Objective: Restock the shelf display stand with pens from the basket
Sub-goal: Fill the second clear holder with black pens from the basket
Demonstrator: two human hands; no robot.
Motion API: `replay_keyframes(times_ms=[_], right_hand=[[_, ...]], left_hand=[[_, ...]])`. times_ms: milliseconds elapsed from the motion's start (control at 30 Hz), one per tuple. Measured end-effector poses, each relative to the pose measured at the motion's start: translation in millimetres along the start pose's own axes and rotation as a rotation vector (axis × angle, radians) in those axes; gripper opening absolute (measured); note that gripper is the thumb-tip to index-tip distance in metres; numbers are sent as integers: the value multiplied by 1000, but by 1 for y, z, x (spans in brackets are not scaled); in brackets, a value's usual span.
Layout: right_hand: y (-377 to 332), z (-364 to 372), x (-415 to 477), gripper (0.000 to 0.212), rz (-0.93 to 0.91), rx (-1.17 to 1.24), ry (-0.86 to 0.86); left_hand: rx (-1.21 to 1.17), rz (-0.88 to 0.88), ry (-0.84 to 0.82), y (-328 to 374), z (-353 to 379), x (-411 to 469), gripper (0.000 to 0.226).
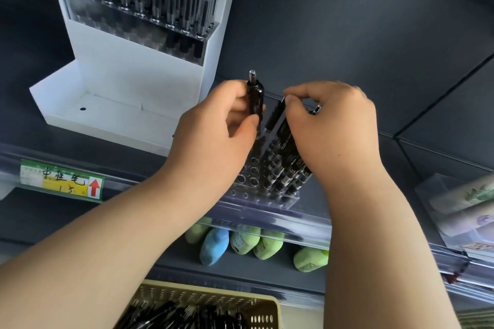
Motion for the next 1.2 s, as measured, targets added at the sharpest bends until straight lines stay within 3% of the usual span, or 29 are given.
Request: replay_keyframes(times_ms=[233,667,1200], right_hand=[[0,-8,0,20,16,58,33],[6,-8,-1,21,0,97,25],[7,0,-2,21,-57,37,-1]], left_hand=[[101,39,-17,-5,10,2,27],[83,-30,-45,-27,30,0,20],[386,-46,-93,-25,29,4,15]])
Point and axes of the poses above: each hand's wrist, its own x-axis towards the middle knuckle, its own z-axis out of the palm, y = z × x, the point moved 8 cm from there along x, towards the middle knuckle, and after that the axes turned 11 degrees about -x, right-handed, at the moved point
